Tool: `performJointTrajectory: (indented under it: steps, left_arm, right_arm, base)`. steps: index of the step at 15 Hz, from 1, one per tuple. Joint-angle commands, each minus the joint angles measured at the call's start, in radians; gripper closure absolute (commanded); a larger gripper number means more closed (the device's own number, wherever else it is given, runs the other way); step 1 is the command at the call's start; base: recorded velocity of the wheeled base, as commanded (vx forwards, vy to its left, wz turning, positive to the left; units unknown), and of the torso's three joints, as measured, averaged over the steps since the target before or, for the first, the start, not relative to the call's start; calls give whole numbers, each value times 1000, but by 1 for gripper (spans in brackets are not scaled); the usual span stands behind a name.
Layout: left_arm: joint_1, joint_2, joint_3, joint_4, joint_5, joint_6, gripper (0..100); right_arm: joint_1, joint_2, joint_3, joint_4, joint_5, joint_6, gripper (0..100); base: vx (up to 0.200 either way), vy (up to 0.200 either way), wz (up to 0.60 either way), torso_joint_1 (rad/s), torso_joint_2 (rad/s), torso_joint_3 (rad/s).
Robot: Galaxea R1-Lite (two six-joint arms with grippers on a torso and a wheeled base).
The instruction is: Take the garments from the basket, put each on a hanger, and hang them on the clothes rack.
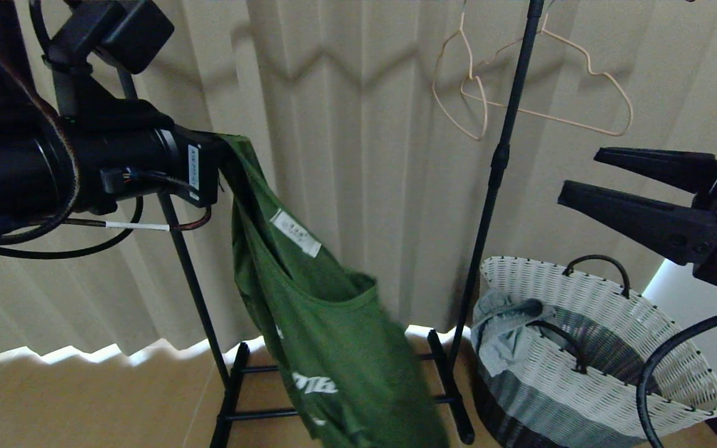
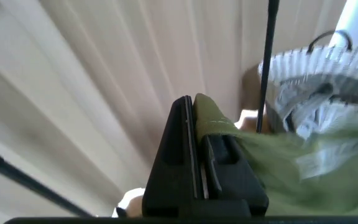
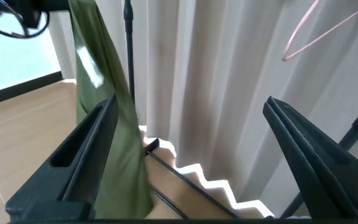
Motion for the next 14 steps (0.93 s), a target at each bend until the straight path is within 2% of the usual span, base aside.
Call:
performJointTrajectory:
  steps: [1,3,4,5,6,8,10,12,13,14]
  left_arm:
    - [13,-8,22,-1,0,0,100]
    - [35,-51,68,0,0,2,100]
    - [73,-120,132,6,0,20,100]
    - [79,-129,142,6,0,23,100]
    - [170,-255,257,8,0,74,100]
    - [269,-399,395,8,-4,85,100]
    - [381,-574,577,8,-11,77,100]
    - [429,-750,746,9,-9,51,100]
    - [433,-793,781,11,-6,40,100]
    - [443,-910,863,29,0,25,100]
  right_arm:
    - [0,-35,19,0,1,0,0]
    - [-12,-55,48,0,-4,-12,0]
    - [-64,-75,87,1,-5,-77,0]
    - [-73,-78,91,1,-5,-86,0]
    - [-178,-122,167,0,-5,-176,0]
    - [-251,-205,266,-2,-7,-224,0]
    - [-319,-331,384,1,-5,-229,0]
    - [-389,-444,490,3,-7,-229,0]
    - [-412,-469,515,4,-7,-229,0]
    - [-467,-538,582,4,-7,-227,0]
  base:
    - [0,0,0,0,0,0]
    - [0,0,0,0,0,0]
    - [0,0,0,0,0,0]
    - [0,0,0,0,0,0]
    - [0,0,0,0,0,0]
    - [0,0,0,0,0,0]
    - [0,0,0,0,0,0]
    - [0,0,0,0,0,0]
    - [0,0,0,0,0,0]
    - [0,0,0,0,0,0]
